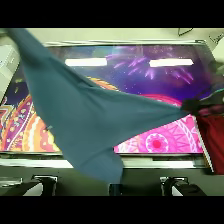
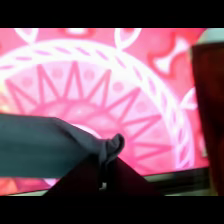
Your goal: Fold the clothes and pants, and hang the long-sleeved shirts on hangers.
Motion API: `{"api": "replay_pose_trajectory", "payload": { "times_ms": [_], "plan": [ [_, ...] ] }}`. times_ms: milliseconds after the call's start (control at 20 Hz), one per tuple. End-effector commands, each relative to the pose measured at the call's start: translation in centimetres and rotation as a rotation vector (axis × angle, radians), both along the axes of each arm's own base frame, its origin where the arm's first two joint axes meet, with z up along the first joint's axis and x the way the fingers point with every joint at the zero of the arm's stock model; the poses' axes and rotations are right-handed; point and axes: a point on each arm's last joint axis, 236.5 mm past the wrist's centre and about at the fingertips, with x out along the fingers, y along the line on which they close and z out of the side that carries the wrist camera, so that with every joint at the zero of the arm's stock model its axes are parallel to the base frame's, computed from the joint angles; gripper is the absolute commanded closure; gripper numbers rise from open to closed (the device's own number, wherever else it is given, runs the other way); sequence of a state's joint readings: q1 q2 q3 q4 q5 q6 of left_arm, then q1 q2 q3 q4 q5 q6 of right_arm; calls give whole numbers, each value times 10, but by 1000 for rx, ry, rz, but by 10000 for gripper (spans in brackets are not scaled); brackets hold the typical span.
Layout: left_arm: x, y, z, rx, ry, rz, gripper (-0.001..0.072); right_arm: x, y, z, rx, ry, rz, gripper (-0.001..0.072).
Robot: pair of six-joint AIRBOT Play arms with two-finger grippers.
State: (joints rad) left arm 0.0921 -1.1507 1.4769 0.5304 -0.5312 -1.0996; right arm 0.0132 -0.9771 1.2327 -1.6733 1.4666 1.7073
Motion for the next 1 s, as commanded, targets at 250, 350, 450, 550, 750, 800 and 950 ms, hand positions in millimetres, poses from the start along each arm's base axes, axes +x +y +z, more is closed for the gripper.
{"api": "replay_pose_trajectory", "payload": {
  "times_ms": [250,350,450,550,750,800,950],
  "plan": [
    [-10,-148,-311,178,857,-491,677,-27,4,-131,23,342,-53,673],
    [-40,-131,-350,231,1086,-456,73,-25,4,-131,26,334,-51,673],
    [-68,-93,-365,300,1246,-425,2,-26,5,-131,25,337,-48,673],
    [-104,-41,-367,368,1403,-418,3,-30,5,-131,26,355,-49,673],
    [-189,15,-384,207,1650,-383,157,-36,22,-132,99,383,-39,672],
    [-206,12,-395,145,1656,-374,226,-34,29,-132,129,374,-30,672],
    [-253,-22,-437,-10,1620,-395,167,-25,47,-130,206,336,-28,672]
  ]
}}
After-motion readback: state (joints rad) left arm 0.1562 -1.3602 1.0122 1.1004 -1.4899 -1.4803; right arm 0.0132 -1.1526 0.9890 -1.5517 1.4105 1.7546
